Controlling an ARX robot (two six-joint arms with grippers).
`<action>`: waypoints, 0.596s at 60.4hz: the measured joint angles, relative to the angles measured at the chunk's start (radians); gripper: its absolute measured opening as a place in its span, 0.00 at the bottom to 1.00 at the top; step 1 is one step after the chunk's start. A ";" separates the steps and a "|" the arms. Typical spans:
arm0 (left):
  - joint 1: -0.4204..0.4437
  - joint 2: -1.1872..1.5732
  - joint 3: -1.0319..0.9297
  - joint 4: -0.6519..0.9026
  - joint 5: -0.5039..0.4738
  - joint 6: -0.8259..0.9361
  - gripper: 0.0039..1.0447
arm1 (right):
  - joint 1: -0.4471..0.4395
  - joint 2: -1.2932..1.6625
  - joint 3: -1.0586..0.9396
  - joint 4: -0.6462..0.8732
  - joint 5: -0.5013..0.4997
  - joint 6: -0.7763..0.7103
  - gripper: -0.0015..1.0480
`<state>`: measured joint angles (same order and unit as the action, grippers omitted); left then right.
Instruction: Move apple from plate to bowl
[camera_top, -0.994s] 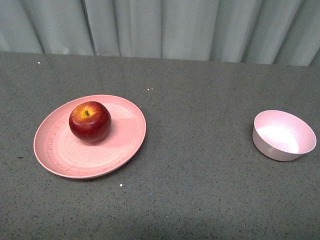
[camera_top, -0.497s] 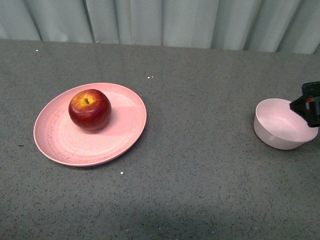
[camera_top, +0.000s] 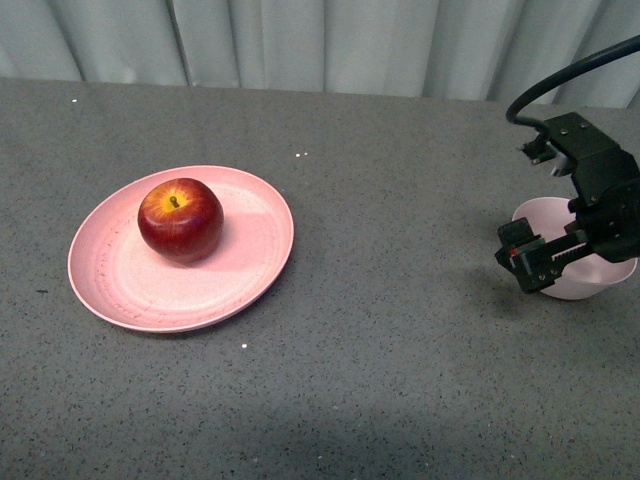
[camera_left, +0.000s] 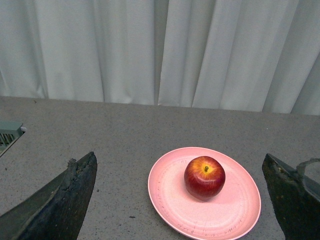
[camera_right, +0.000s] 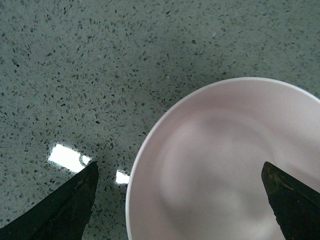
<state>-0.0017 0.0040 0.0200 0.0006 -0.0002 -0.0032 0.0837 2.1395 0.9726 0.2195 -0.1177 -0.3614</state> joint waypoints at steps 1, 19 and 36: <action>0.000 0.000 0.000 0.000 0.000 0.000 0.94 | 0.002 0.003 0.003 -0.001 0.004 -0.003 0.91; 0.000 0.000 0.000 0.000 0.000 0.000 0.94 | 0.018 0.047 0.050 -0.024 0.023 -0.040 0.61; 0.000 0.000 0.000 0.000 0.000 0.000 0.94 | 0.034 0.047 0.068 -0.040 0.034 -0.079 0.12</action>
<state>-0.0017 0.0040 0.0200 0.0006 -0.0006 -0.0036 0.1181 2.1864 1.0401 0.1799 -0.0834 -0.4400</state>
